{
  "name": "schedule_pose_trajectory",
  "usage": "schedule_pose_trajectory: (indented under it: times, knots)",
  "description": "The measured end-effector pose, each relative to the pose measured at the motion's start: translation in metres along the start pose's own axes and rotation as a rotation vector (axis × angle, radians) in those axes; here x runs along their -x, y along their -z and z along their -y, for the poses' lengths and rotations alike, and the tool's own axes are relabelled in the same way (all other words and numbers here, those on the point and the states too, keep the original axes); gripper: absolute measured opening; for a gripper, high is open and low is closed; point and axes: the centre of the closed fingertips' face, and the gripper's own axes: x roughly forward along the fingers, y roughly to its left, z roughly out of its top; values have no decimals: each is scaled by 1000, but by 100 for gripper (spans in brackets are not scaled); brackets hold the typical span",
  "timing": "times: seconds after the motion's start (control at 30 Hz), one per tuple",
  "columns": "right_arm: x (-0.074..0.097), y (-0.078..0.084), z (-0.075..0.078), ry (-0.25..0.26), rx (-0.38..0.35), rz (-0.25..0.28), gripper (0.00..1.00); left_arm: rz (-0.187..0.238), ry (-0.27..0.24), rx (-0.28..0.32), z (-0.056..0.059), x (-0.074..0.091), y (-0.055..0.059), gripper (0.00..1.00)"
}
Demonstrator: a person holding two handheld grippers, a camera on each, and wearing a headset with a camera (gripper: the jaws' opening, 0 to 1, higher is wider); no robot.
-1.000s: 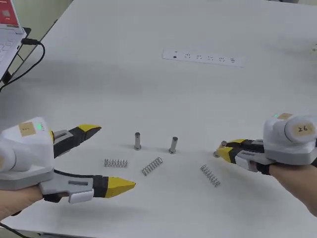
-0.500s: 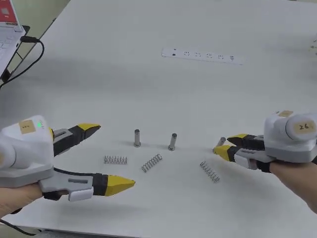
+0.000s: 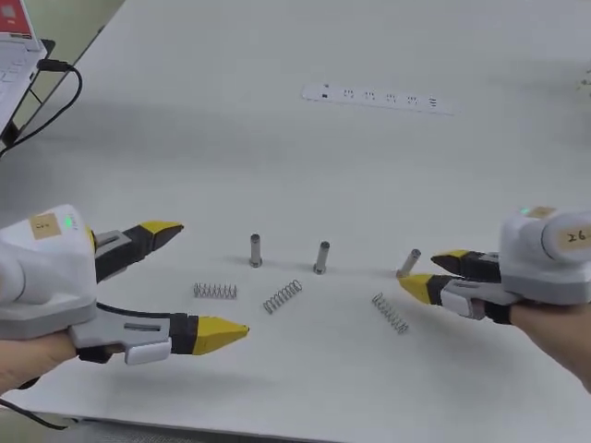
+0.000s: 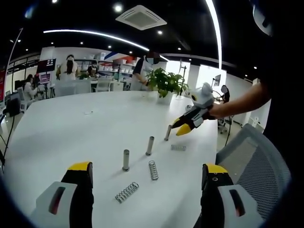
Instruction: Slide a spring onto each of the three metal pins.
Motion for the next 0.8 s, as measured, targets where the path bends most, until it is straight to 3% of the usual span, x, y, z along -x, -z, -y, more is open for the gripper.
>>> schedule_pose_trajectory:
  times: [0.47, 0.8]
  knots:
    - [13, 10, -8, -13, 5, -15, 31, 1, -11, 10, -4, 1, 1, 92]
    - [13, 16, -29, -70, 42, -40, 27, 0, -13, 13, -4, 2, 4, 92]
